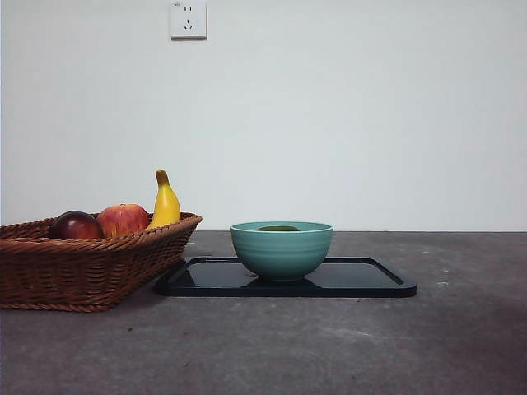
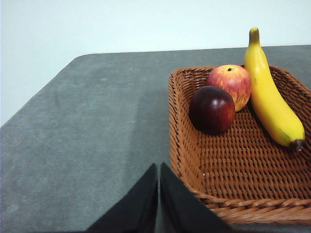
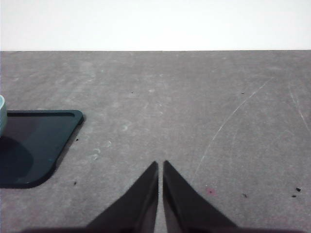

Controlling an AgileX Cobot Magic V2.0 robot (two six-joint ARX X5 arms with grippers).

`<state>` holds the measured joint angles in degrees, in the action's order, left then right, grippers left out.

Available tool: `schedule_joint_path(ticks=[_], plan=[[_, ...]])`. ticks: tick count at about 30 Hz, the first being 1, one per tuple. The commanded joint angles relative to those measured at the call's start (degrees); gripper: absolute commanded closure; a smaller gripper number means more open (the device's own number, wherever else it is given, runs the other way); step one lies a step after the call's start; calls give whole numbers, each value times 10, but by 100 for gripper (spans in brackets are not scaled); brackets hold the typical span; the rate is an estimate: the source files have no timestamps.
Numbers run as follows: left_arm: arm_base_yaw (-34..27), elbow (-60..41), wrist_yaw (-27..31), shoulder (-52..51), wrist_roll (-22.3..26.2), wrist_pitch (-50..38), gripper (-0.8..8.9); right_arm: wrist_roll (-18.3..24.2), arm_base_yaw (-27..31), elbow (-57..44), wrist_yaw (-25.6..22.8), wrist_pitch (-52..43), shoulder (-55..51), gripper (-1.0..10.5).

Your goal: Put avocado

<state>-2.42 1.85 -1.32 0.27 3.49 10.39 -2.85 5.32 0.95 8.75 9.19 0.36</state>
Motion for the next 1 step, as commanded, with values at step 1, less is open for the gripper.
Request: schedule_joint_path(ticks=[1], plan=[[-2, -12, 2, -1, -3, 4, 805, -1, 2, -3, -2, -3, -2, 940]])
